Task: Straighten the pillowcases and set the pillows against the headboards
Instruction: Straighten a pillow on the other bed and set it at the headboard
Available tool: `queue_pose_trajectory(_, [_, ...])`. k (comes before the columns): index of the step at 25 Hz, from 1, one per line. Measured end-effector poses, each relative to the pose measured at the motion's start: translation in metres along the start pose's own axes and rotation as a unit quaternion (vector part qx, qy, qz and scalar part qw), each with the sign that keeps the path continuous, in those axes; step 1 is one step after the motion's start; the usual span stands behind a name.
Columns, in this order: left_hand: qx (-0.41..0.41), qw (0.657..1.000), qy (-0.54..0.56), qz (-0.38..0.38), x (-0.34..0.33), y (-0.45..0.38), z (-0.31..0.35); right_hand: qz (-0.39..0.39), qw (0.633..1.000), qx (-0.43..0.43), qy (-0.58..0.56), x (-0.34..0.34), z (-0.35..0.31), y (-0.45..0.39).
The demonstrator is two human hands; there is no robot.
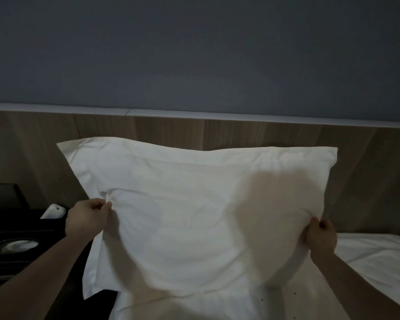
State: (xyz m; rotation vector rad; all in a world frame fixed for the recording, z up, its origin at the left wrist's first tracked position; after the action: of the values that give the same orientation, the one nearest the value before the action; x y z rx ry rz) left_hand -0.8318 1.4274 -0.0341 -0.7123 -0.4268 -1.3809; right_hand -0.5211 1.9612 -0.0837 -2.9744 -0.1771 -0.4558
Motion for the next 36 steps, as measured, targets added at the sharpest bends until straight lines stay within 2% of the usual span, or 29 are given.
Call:
queue_pose_trajectory(2, [-0.008, 1.000, 0.000, 0.027, -0.001, 0.006, 0.010, 0.016, 1.000, 0.015, -0.018, 0.004, -0.002, 0.004])
queue_pose_trajectory(5, [0.020, 0.999, -0.030, -0.031, -0.004, 0.003, 0.013, -0.023, 0.999, -0.012, 0.038, 0.006, 0.002, 0.000])
queue_pose_trajectory(7, [0.020, 0.998, -0.028, -0.043, 0.003, 0.003, 0.020, -0.005, 0.999, -0.015, 0.032, 0.010, -0.008, -0.002])
queue_pose_trajectory(8, [0.008, 1.000, -0.012, -0.019, 0.010, 0.005, 0.030, 0.022, 1.000, 0.018, 0.000, 0.013, -0.022, -0.001])
queue_pose_trajectory(10, [-0.042, 0.997, 0.021, 0.053, 0.025, 0.006, 0.060, 0.044, 0.987, 0.139, -0.063, 0.017, -0.062, 0.010])
queue_pose_trajectory(12, [-0.114, 0.989, 0.032, 0.090, 0.038, 0.004, 0.092, 0.001, 0.961, 0.269, -0.062, 0.006, -0.105, 0.023])
queue_pose_trajectory(13, [-0.155, 0.984, 0.015, 0.090, 0.042, 0.002, 0.107, -0.035, 0.950, 0.305, -0.051, -0.003, -0.124, 0.028])
queue_pose_trajectory(15, [-0.232, 0.968, -0.056, 0.076, 0.047, -0.006, 0.131, -0.100, 0.921, 0.377, -0.012, -0.025, -0.158, 0.038])
queue_pose_trajectory(17, [-0.284, 0.946, -0.145, 0.058, 0.047, -0.014, 0.146, -0.128, 0.889, 0.437, 0.043, -0.046, -0.187, 0.049])
queue_pose_trajectory(19, [-0.283, 0.936, -0.210, 0.023, 0.050, -0.021, 0.157, -0.150, 0.884, 0.433, 0.094, -0.062, -0.206, 0.055])
queue_pose_trajectory(23, [-0.217, 0.942, -0.253, -0.033, 0.060, -0.038, 0.159, -0.189, 0.880, 0.390, 0.196, -0.082, -0.219, 0.055])
queue_pose_trajectory(26, [-0.216, 0.939, -0.269, 0.000, 0.068, -0.046, 0.161, -0.166, 0.891, 0.367, 0.210, -0.088, -0.228, 0.051])
queue_pose_trajectory(30, [-0.202, 0.957, -0.194, 0.080, 0.075, -0.054, 0.173, -0.136, 0.910, 0.358, 0.159, -0.093, -0.241, 0.046])
queue_pose_trajectory(33, [-0.196, 0.958, -0.192, 0.086, 0.070, -0.061, 0.178, -0.115, 0.916, 0.366, 0.115, -0.095, -0.246, 0.044])
queue_pose_trajectory(36, [-0.187, 0.969, -0.128, 0.103, 0.065, -0.064, 0.176, -0.103, 0.923, 0.364, 0.074, -0.103, -0.240, 0.046])
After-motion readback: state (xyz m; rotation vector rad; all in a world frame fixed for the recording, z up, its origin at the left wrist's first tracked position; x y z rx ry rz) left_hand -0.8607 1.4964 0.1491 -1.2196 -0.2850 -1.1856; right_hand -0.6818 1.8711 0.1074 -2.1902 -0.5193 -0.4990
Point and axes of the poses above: each hand's wrist, its own y-axis away from the middle knuckle, its own x-axis out of the back of the hand, z = x × y, the point moved 2 cm from there along -y, towards the middle knuckle, and after that the axes turned 1 degree about -x, right-handed, at the moved point
